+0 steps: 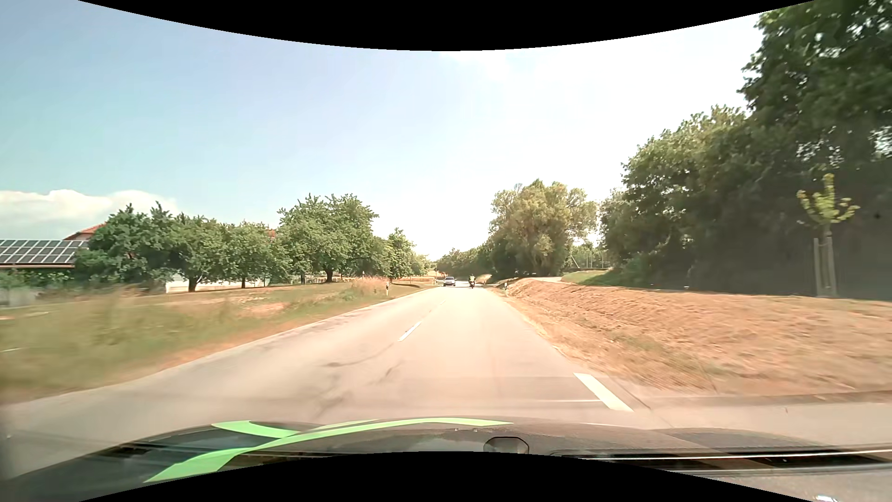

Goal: Follow the waypoints while adhering to traffic rules and regulations

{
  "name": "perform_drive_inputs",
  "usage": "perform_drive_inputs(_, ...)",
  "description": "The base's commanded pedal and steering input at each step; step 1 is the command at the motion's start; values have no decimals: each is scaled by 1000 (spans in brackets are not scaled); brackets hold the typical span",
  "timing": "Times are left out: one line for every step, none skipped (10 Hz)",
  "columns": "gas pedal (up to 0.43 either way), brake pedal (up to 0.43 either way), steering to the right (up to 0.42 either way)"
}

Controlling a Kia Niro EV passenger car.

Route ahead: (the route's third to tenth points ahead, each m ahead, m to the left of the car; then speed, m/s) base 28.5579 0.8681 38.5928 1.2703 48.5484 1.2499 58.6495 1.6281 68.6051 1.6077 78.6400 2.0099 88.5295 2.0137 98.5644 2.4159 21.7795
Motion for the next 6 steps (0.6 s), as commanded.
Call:
perform_drive_inputs(220,0,-1)
perform_drive_inputs(220,0,-1)
perform_drive_inputs(220,0,-1)
perform_drive_inputs(228,0,-1)
perform_drive_inputs(228,0,-1)
perform_drive_inputs(240,0,-1)
